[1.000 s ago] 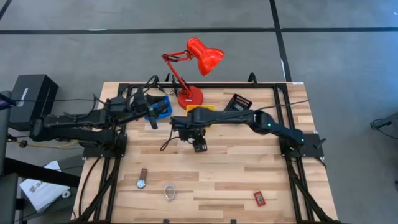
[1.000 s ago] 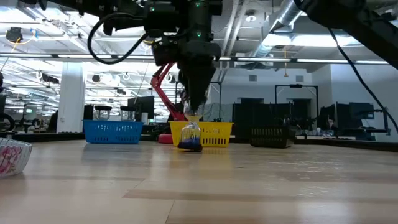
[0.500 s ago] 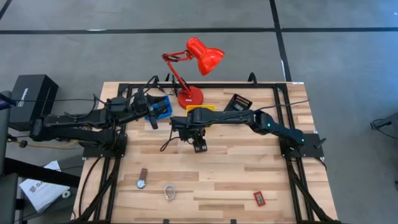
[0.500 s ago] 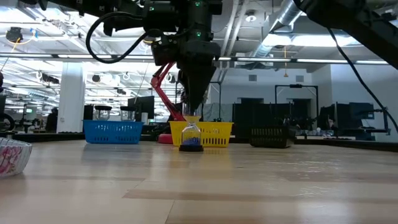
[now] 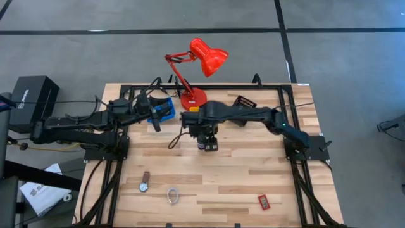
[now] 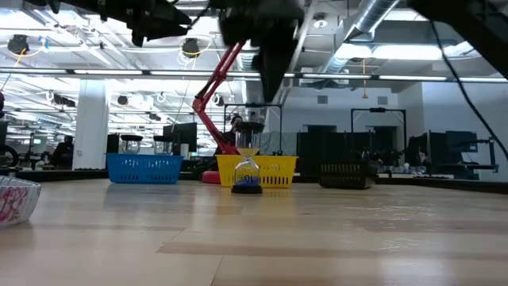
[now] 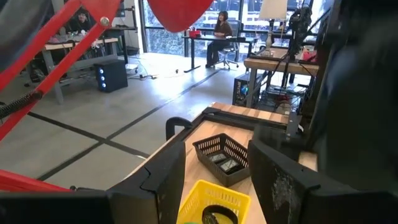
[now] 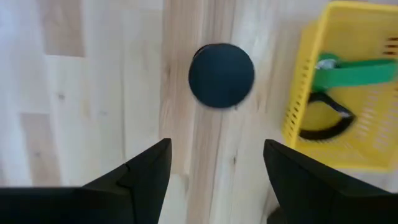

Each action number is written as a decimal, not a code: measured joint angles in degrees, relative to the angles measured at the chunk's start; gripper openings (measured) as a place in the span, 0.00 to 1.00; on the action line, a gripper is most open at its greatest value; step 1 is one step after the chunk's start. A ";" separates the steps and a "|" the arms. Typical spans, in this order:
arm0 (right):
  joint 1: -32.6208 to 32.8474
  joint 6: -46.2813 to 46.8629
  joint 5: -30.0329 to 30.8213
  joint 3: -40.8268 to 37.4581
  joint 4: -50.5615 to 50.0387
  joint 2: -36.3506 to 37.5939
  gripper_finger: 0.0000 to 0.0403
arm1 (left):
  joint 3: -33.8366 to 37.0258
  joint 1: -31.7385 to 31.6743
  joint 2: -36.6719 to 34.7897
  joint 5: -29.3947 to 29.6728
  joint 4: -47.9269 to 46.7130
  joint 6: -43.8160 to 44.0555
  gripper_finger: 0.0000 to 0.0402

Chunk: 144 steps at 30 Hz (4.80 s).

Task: Pick & Place Office items
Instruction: Put the blue hourglass into the blue bin

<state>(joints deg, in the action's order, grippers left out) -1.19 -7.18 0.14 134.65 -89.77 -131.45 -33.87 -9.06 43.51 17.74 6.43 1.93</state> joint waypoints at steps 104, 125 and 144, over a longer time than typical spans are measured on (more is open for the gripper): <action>-19.82 -0.78 -15.34 -97.53 138.04 34.03 0.61 | -4.55 6.57 54.10 -17.97 27.91 -1.64 0.52; -19.34 0.18 -15.32 -97.57 135.83 34.03 0.61 | -4.52 4.05 21.94 2.33 -2.89 -1.66 0.52; -17.97 0.18 -15.30 -97.57 134.06 34.03 0.61 | -3.72 4.04 5.03 29.01 -24.19 15.62 0.52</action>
<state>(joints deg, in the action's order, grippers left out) -19.16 -7.01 -15.16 37.08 44.29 -97.43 -37.59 -5.02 48.53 46.75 -17.76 17.55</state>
